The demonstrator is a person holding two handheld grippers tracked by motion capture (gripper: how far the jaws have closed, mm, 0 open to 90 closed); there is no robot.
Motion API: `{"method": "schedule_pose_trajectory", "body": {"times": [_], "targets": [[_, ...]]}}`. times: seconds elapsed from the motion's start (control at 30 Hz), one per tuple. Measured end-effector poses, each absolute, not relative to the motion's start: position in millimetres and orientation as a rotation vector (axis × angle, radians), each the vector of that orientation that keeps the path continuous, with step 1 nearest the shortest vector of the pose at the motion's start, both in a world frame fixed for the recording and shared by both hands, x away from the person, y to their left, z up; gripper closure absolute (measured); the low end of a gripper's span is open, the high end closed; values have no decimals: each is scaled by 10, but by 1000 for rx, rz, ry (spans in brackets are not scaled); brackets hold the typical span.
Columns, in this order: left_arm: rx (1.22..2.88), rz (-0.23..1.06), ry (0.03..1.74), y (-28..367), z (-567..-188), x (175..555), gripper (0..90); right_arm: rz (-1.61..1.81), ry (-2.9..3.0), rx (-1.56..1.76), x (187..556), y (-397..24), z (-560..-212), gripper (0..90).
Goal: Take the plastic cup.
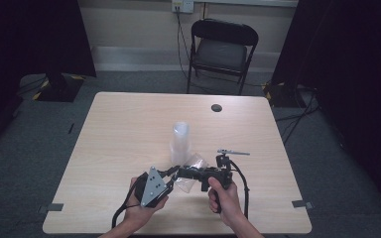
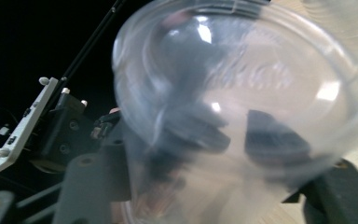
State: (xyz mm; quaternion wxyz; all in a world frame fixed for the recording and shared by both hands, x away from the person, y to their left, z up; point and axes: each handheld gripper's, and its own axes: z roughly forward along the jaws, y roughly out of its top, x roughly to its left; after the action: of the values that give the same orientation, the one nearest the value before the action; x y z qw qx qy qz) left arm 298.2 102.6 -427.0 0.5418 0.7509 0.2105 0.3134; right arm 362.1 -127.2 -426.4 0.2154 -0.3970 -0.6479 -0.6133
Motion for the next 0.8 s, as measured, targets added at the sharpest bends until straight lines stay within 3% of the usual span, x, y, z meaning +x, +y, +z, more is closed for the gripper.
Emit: {"method": "schedule_pose_trajectory", "body": {"times": [0.1,0.37,0.8], "targets": [[1795,734,488,1004,-4282,2974,844,-1708,-1804,-1093,3620,-1273,-4258,310],[1808,703,505,1016,-4290,2996,846,-1732,-1837,-1120,3608,-1268,-4289,234],[1791,658,564,1104,-4273,3056,848,-1770,-1913,-1133,3626,-1349,-4185,199]]}}
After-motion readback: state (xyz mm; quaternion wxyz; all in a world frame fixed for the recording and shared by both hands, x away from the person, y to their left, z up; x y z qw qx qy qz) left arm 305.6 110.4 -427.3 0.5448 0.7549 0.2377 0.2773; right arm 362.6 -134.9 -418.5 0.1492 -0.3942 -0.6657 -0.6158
